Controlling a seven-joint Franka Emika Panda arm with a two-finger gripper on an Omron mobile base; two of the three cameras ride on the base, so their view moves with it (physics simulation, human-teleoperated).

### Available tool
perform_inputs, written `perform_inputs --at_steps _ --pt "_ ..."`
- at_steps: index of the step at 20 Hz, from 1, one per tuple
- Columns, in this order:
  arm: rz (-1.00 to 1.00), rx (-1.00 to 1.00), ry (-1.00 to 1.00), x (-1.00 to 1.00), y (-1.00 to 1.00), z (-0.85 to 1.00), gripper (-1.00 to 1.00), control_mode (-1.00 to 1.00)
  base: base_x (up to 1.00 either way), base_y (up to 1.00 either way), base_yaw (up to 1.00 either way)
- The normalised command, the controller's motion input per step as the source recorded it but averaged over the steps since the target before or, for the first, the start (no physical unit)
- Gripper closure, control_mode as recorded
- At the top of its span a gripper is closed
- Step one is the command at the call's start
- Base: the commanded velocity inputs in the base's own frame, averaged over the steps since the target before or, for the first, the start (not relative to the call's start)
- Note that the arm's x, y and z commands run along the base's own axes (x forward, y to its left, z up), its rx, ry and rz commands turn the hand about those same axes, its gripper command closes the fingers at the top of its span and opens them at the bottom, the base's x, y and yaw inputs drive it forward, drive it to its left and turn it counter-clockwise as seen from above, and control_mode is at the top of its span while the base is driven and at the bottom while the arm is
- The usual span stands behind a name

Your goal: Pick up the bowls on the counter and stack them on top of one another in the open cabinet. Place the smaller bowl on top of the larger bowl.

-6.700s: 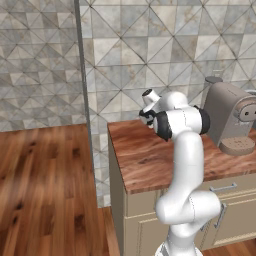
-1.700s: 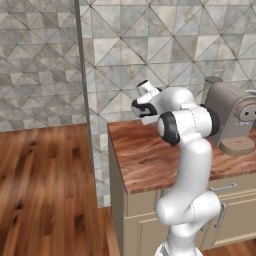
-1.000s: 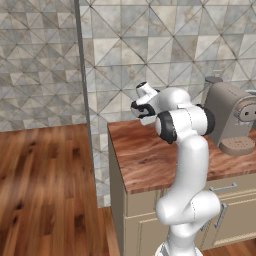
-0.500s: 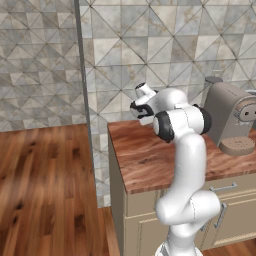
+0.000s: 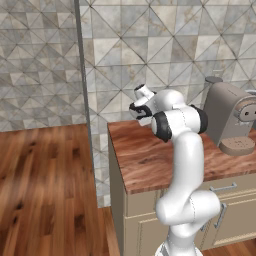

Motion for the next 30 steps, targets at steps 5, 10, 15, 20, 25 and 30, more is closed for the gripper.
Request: perform_inputs --at_steps 5,10,15,20,25,30 --pt "0.00 0.00 0.00 0.13 0.00 -0.10 -1.00 -1.00 0.00 0.00 0.00" --pt "-0.01 0.00 0.00 0.11 -0.01 -0.05 -1.00 -1.00 0.00 0.00 0.00" --pt "-0.01 0.00 0.00 0.07 -0.03 -0.03 -1.00 -1.00 0.00 0.00 0.00" --pt "-0.01 0.00 0.00 0.03 -0.07 -0.03 -1.00 -1.00 0.00 0.00 0.00" --pt "-0.01 0.00 0.00 0.01 -0.11 -0.06 -1.00 -1.00 0.00 0.00 0.00" --pt "-0.01 0.00 0.00 0.00 -0.06 -0.07 -1.00 -1.00 0.00 0.00 0.00"
